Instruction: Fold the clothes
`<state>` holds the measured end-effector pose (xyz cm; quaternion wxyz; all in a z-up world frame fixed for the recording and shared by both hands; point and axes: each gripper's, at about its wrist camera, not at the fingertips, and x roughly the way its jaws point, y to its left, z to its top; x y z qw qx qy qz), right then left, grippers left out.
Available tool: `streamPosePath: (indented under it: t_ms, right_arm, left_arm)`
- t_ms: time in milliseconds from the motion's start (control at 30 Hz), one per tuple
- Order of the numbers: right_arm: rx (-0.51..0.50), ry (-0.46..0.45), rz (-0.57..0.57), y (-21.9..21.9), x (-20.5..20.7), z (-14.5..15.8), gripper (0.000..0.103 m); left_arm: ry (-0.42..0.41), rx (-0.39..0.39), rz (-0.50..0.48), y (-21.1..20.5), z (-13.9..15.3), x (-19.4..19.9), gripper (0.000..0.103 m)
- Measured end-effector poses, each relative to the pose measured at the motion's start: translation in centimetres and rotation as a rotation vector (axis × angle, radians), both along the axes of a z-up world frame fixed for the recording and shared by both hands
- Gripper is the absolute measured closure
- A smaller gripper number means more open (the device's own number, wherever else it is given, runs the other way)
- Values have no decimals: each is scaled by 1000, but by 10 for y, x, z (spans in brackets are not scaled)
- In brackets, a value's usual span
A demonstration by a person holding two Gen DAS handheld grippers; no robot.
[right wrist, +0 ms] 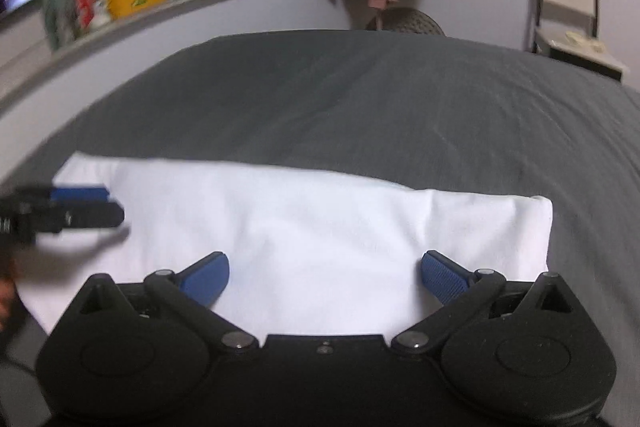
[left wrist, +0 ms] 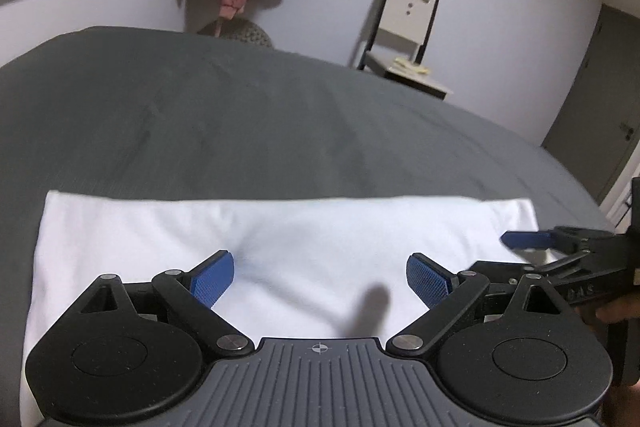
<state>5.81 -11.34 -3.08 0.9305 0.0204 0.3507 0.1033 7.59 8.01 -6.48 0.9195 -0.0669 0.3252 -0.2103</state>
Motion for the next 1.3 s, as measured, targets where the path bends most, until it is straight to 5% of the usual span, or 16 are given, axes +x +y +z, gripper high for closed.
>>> streamPosePath:
  t_ms: [233,333,433,600,767,900,1100,1300]
  right_arm:
    - [-30,-30,24,3,-5,-1,0]
    - [-44,-33,4,7,-7,5,0]
    - [-50,-93,-32,7,-14,13,0]
    - [-87,-145,-80,14,-12,16,0]
    - [-74,-142,-109,9,-11,15,0]
    - [-78,-38,-113,9,2,0,0]
    - [-66,-71,-123,11,-2,-5,0]
    - [-111,-65,-12,18,-7,-3,0]
  left_arm:
    - [-50,160,-41,-19,-1,-10,9]
    - [-57,159,-19,-21,17,-14,9]
    - [-157,135,-4,-25,31,-23,9]
    - [-206,193,106,-55,45,-18,9]
    - [-116,212,169,-88,30,4,9]
    - [-68,260,211,-102,16,11,7]
    - [-21,277,212,-100,18,1,4]
    - [36,256,270,-94,18,-18,4]
